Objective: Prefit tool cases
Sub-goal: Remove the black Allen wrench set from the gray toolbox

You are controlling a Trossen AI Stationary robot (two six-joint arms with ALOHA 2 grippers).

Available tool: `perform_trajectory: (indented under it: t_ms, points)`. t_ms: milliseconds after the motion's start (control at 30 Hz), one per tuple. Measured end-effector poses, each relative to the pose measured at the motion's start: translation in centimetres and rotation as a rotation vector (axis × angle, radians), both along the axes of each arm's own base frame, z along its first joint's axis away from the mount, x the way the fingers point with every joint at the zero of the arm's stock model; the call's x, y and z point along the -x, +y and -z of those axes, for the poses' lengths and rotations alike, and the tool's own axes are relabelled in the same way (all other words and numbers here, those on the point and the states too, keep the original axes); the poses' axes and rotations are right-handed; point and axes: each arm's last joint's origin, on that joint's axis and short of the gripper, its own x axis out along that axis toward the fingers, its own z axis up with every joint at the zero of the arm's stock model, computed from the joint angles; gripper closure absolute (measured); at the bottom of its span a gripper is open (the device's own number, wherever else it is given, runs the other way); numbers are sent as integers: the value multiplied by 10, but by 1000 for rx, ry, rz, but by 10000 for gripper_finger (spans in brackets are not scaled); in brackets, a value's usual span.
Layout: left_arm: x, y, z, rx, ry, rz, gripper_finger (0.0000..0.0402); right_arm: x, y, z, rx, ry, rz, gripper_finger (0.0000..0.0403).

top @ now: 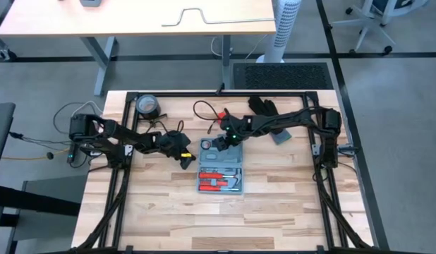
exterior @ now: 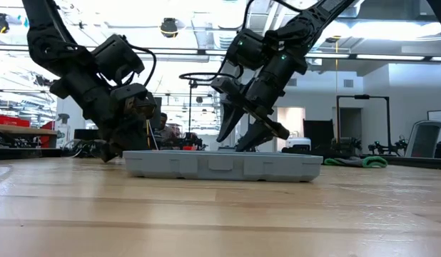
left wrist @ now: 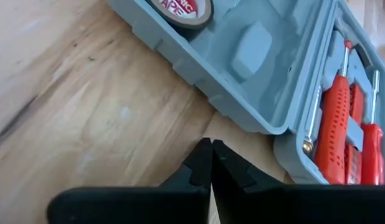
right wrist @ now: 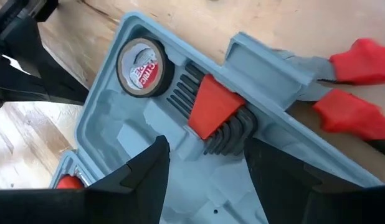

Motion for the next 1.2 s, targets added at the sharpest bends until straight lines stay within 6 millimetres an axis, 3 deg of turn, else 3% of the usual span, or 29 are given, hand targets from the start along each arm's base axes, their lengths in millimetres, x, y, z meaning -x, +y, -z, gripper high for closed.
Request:
perform_trajectory:
  t_ms: [133, 433, 833, 967, 1200]
  points:
    - [1, 2, 0, 2, 0, -8, 402, 6, -3, -10, 20, 11, -2, 185]
    - [0, 13, -1, 0, -16, -34, 402, 9, -11, -6, 3, 19, -8, 185]
    - [-27, 21, 0, 5, -27, 38, 402, 19, -7, 17, -42, -31, 54, 185]
    - [-27, 14, 1, 45, -32, 89, 402, 18, 1, 19, -56, -38, 49, 185]
    - [-29, -8, 3, 80, -4, 163, 402, 12, 36, 19, -88, -38, -11, 185]
